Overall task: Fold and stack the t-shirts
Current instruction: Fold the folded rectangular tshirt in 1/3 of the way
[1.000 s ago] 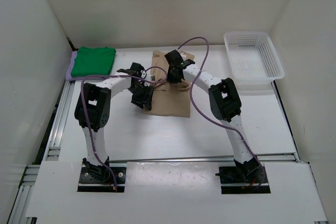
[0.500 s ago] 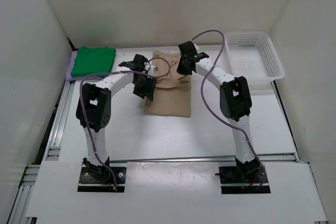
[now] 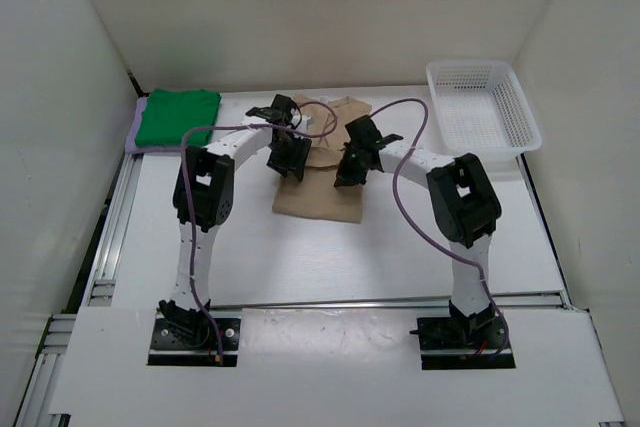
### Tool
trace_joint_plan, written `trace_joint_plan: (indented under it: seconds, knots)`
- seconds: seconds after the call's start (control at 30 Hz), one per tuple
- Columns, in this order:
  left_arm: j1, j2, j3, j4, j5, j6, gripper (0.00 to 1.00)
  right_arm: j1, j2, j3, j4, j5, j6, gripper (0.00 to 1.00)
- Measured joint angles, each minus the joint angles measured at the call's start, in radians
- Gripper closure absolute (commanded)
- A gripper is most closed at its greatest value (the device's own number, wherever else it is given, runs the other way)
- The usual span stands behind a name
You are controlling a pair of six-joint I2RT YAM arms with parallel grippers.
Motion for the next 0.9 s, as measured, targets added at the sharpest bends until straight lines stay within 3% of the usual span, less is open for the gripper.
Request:
trace_joint_plan:
  seconds: [0.2, 0.37, 0.5, 0.63, 0.67, 0.77, 0.8, 0.9]
  knots:
    - [-0.006, 0.052, 0.115, 0.003, -0.054, 0.001, 0.35, -0.040, 0.112, 0.124, 0.020, -0.041, 0.027, 1.00]
    - [0.009, 0.080, 0.151, 0.007, -0.058, 0.003, 0.25, -0.061, 0.197, 0.257, 0.024, -0.050, 0.041, 1.00]
    - [0.031, 0.123, 0.209, 0.006, -0.080, 0.004, 0.24, -0.091, 0.261, 0.357, 0.005, -0.033, 0.063, 1.00]
    - [0.064, 0.144, 0.244, 0.016, -0.098, 0.004, 0.24, -0.126, 0.318, 0.467, -0.016, -0.021, 0.061, 0.94]
    - [0.075, 0.139, 0.243, 0.016, -0.095, 0.004, 0.20, -0.134, 0.319, 0.478, -0.021, -0.021, 0.054, 0.93]
    - [0.101, 0.077, 0.176, 0.027, -0.068, 0.004, 0.18, -0.151, 0.300, 0.490, -0.042, -0.021, 0.010, 0.75]
    - [0.109, 0.035, 0.128, 0.027, -0.057, 0.004, 0.15, -0.153, 0.284, 0.481, -0.053, -0.024, -0.003, 0.58]
    - [0.120, -0.119, -0.038, 0.025, -0.016, 0.003, 0.15, -0.152, 0.167, 0.348, -0.056, -0.049, -0.044, 0.39]
